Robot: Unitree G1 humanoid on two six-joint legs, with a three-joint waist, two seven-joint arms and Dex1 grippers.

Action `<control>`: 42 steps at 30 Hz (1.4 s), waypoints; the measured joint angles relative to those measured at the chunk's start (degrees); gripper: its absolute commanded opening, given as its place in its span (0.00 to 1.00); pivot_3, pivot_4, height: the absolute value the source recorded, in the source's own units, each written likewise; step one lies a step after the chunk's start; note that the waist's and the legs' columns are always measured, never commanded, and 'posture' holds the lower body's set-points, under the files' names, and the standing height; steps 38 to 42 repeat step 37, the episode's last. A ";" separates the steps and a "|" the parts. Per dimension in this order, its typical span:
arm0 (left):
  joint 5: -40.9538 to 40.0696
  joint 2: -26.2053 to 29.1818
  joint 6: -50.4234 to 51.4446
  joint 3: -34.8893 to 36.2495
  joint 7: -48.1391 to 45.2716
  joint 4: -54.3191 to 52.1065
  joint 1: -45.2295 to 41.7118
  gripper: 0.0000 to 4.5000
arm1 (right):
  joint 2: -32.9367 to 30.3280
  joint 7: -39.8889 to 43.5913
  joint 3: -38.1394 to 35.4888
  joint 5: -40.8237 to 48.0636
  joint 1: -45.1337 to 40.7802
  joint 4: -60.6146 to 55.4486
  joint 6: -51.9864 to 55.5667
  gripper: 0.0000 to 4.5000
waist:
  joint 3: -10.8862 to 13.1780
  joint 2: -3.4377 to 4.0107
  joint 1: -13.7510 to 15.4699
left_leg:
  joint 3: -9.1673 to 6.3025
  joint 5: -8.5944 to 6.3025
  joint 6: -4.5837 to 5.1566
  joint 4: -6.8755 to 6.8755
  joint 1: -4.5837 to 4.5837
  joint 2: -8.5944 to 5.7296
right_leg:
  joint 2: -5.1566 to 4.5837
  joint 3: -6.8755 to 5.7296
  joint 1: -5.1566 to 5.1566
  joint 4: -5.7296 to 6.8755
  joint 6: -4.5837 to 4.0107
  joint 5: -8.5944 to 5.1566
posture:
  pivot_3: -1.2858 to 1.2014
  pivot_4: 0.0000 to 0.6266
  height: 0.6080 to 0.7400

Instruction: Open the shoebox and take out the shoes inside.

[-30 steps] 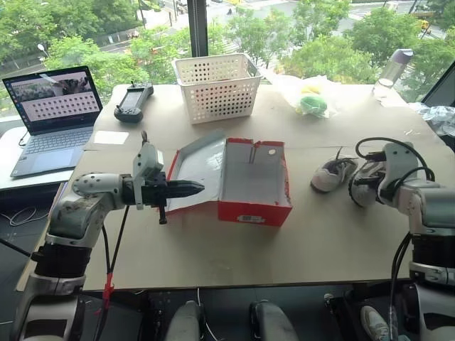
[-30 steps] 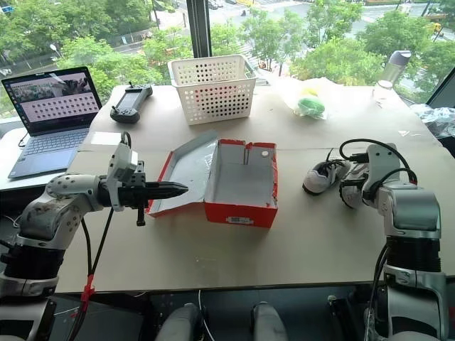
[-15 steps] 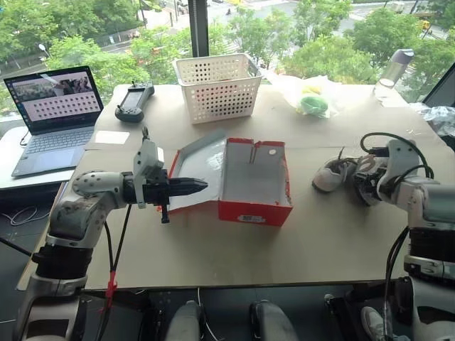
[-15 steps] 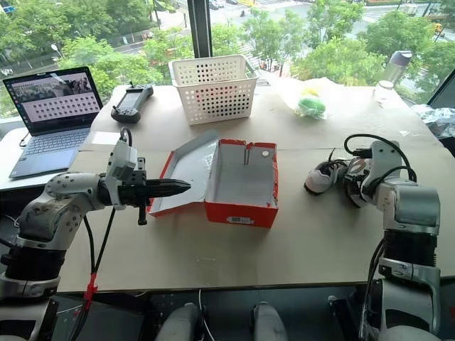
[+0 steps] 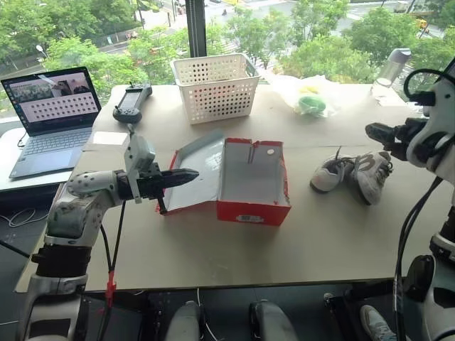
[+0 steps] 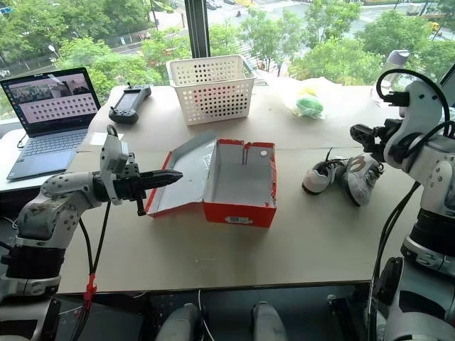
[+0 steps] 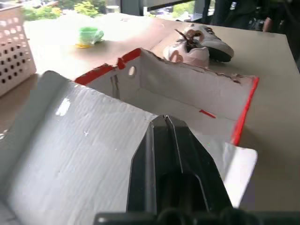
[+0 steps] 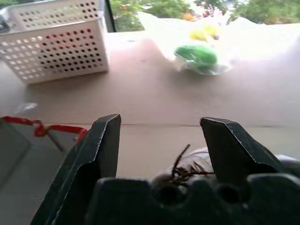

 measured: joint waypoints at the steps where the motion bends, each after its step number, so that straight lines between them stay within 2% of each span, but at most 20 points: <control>1: 0.37 -1.10 -0.36 1.64 3.13 0.38 0.16 0.00 | 0.13 2.33 -1.34 3.34 2.92 -4.82 -0.13 0.73 | 0.00 -0.01 0.13 | -0.07 0.00 0.00 0.00 0.00 0.01 | -0.01 -0.08 0.06 -0.03 -0.01 0.00 | 0.52 0.24 0.95; 4: 0.83 -2.90 -0.91 6.89 11.30 0.93 1.41 0.00 | 0.39 8.17 -3.52 10.30 13.79 -16.83 -1.74 0.73 | -0.01 -0.03 0.56 | -0.13 -0.01 0.00 0.01 -0.02 -0.02 | -0.15 -0.17 0.15 -0.06 -0.04 0.02 | 0.52 0.24 0.95; 7: 1.90 -3.75 -1.72 10.96 17.60 1.39 4.00 0.00 | 0.25 8.96 -4.75 11.36 23.00 -21.65 -4.18 0.73 | -0.01 -0.04 0.65 | -0.11 -0.01 0.00 0.06 0.13 -0.08 | -0.22 -0.06 0.37 -0.20 0.14 0.12 | 0.52 0.24 0.95; 9: 2.37 -4.80 -1.79 12.56 21.41 1.54 5.52 0.00 | -1.14 7.49 -2.47 8.25 28.13 -22.29 -6.94 0.73 | -0.01 -0.04 0.64 | -0.05 -0.01 0.01 0.07 0.37 -0.05 | -0.23 -0.06 0.61 -0.34 0.31 0.05 | 0.52 0.24 0.95; 11: 2.29 -6.41 -1.77 14.35 25.06 1.41 6.37 0.00 | -2.92 4.65 3.19 2.33 32.50 -21.67 -10.80 0.73 | -0.03 -0.11 0.59 | -0.04 -0.06 -0.09 0.07 0.62 0.00 | -0.25 -0.14 0.89 -0.39 0.08 -0.17 | 0.52 0.24 0.95; 14: 2.49 -7.59 -2.03 16.01 29.19 1.26 8.05 0.00 | -1.52 1.03 9.92 -5.48 36.49 -18.90 -19.74 0.73 | -0.05 -0.12 0.37 | -0.07 -0.09 -0.13 0.06 0.74 -0.01 | -0.22 -0.11 0.91 -0.35 0.01 -0.16 | 0.52 0.24 0.95; 21: 6.20 -11.27 -6.08 16.44 35.98 1.68 13.13 0.00 | 5.87 -5.88 17.74 -19.84 42.11 -7.51 -44.21 0.73 | -0.08 -0.17 0.20 | 0.12 -0.03 -0.02 -0.01 0.68 -0.03 | -0.16 -0.14 0.88 -0.33 0.04 -0.20 | 0.52 0.24 0.95; 25: 8.72 -14.52 -9.32 16.46 40.20 2.65 16.52 0.00 | 9.22 -8.33 20.08 -24.82 44.01 1.15 -52.97 0.73 | -0.07 -0.17 0.19 | 0.19 -0.03 -0.03 0.00 0.71 -0.02 | -0.20 -0.10 0.87 -0.31 -0.03 -0.25 | 0.52 0.24 0.95; 29: 9.77 -18.60 -11.78 17.11 44.78 2.50 18.31 0.00 | 11.68 -9.79 19.79 -25.73 44.02 5.24 -57.70 0.73 | -0.09 -0.19 0.19 | 0.15 -0.07 -0.10 0.00 0.79 0.00 | -0.22 -0.09 0.95 -0.33 -0.01 -0.25 | 0.52 0.24 0.95; 33: 9.80 -20.69 -12.10 16.61 45.55 1.74 20.79 0.00 | 12.23 -10.21 18.85 -25.91 44.04 6.60 -59.49 0.73 | -0.09 -0.19 0.15 | 0.14 -0.07 -0.09 -0.01 0.77 0.01 | -0.20 -0.09 0.90 -0.32 -0.04 -0.26 | 0.52 0.24 0.95; 42: 9.62 -21.03 -12.92 16.22 45.67 1.16 21.37 0.00 | 13.14 -11.21 18.50 -26.37 43.85 7.42 -60.56 0.73 | -0.10 -0.19 0.15 | 0.14 -0.11 -0.17 -0.01 0.80 0.02 | -0.20 -0.11 0.92 -0.31 -0.05 -0.27 | 0.52 0.24 0.95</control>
